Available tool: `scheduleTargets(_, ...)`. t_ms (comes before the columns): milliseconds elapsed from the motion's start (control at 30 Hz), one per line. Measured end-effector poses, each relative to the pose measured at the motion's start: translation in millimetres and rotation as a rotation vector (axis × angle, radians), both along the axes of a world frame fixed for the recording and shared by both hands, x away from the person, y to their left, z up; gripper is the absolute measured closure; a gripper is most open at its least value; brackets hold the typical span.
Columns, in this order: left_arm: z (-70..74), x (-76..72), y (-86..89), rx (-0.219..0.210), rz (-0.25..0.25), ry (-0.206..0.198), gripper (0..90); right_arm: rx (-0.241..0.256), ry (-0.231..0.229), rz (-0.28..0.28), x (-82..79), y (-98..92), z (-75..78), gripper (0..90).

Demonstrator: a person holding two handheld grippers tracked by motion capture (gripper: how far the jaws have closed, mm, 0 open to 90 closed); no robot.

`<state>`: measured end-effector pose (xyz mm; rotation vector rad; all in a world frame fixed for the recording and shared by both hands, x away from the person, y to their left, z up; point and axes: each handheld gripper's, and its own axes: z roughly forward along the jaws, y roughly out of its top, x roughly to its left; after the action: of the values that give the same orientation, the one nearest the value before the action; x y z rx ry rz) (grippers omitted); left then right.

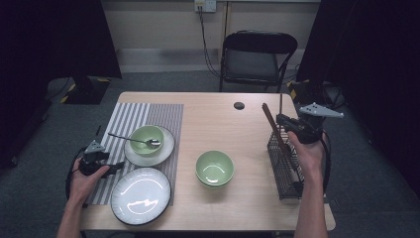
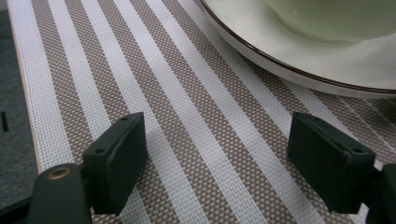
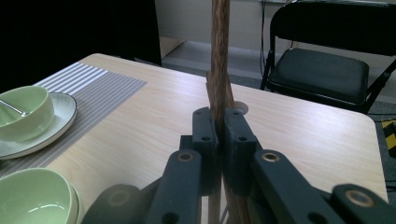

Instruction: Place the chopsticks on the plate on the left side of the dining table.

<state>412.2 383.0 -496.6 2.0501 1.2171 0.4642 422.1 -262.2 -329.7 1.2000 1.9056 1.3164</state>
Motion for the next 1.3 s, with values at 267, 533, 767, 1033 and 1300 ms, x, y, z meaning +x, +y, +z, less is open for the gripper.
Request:
scheduleTargets(267,18.1,-3.6,1.4,-0.115,-0.019,-0.052,26.3,-0.002,-0.026,0.003,-1.7,4.0,11.6,85.2)
scheduleTargets(533,52.7,-15.3,-1.9,-0.195,-0.092,-0.147,26.3,-0.002,-0.077,0.012,-3.7,8.4,31.0,85.3)
scheduleTargets(767,73.1,-20.3,-22.1,-0.238,-0.172,-0.205,26.3,-0.014,-0.122,0.023,-8.2,15.5,46.8,85.3)
scheduleTargets(1033,83.5,-22.2,-40.2,-0.232,-0.236,-0.209,25.6,0.005,-0.141,0.031,-6.0,22.8,58.3,85.5)
scheduleTargets(1300,95.0,-25.0,-58.4,-0.241,-0.288,-0.232,25.6,0.02,-0.127,0.068,1.2,35.1,55.4,85.5)
